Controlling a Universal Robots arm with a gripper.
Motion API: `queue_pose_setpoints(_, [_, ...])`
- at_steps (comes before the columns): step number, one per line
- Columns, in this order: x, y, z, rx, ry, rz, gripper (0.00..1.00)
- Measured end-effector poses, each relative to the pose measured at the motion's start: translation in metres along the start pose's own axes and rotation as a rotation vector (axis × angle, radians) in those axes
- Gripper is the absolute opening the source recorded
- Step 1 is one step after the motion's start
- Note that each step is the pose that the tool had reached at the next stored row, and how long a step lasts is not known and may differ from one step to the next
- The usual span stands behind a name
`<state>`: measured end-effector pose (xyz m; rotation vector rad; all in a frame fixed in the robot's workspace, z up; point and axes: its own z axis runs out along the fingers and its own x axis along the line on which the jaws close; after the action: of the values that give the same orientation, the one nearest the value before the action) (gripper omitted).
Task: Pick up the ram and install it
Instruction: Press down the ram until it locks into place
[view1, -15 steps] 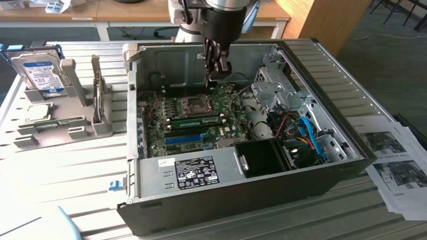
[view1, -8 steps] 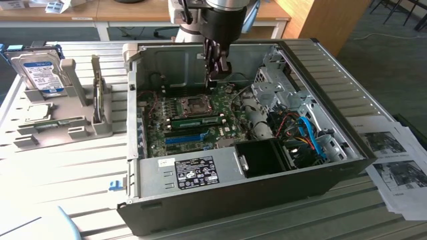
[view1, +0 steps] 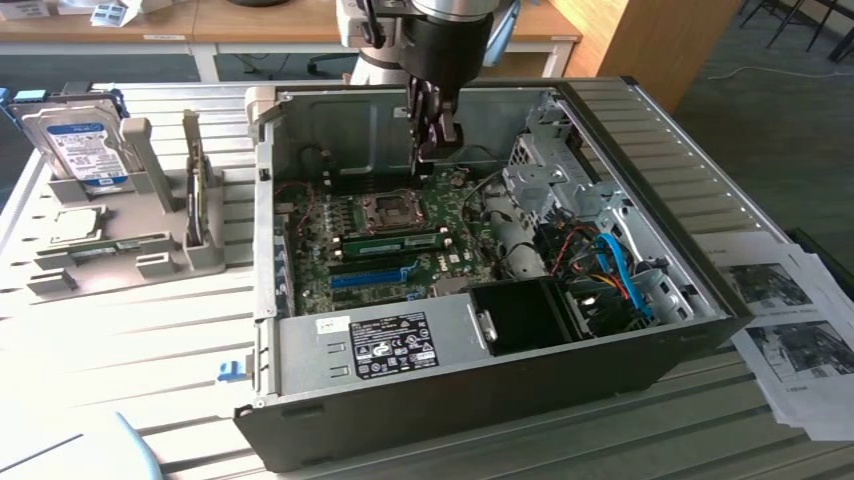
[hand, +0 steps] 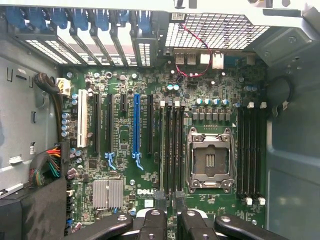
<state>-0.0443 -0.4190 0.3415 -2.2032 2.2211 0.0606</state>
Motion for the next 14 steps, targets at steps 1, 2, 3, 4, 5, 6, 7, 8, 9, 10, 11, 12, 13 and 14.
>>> queue_pose_setpoints(1, [0.0000,0.0000,0.0000,0.0000,-0.0001,0.000,0.19])
queue_pose_setpoints(2, [0.0000,0.0000,0.0000,0.0001,0.0000,0.000,0.19])
queue_pose_setpoints(3, [0.0000,0.0000,0.0000,0.0000,0.0000,0.000,0.19])
queue_pose_setpoints(4, [0.0000,0.0000,0.0000,0.0000,0.0000,0.000,0.19])
queue_pose_setpoints(5, [0.0000,0.0000,0.0000,0.0000,-0.0001,0.000,0.19])
queue_pose_setpoints(6, [0.0000,0.0000,0.0000,0.0000,0.0000,0.000,0.19])
queue_pose_setpoints(7, [0.0000,0.0000,0.0000,0.0000,0.0000,0.000,0.19])
queue_pose_setpoints(8, [0.0000,0.0000,0.0000,0.0000,-0.0001,0.000,0.19])
queue_pose_setpoints(9, [0.0000,0.0000,0.0000,0.0000,0.0000,0.000,0.19])
queue_pose_setpoints(10, [0.0000,0.0000,0.0000,0.0000,0.0000,0.000,0.18])
queue_pose_setpoints(11, [0.0000,0.0000,0.0000,0.0000,0.0000,0.000,0.18])
queue_pose_setpoints(12, [0.0000,0.0000,0.0000,0.0000,0.0000,0.000,0.11])
queue_pose_setpoints(13, [0.0000,0.0000,0.0000,0.0000,0.0000,0.000,0.11])
queue_pose_setpoints(14, [0.0000,0.0000,0.0000,0.0000,0.0000,0.000,0.11])
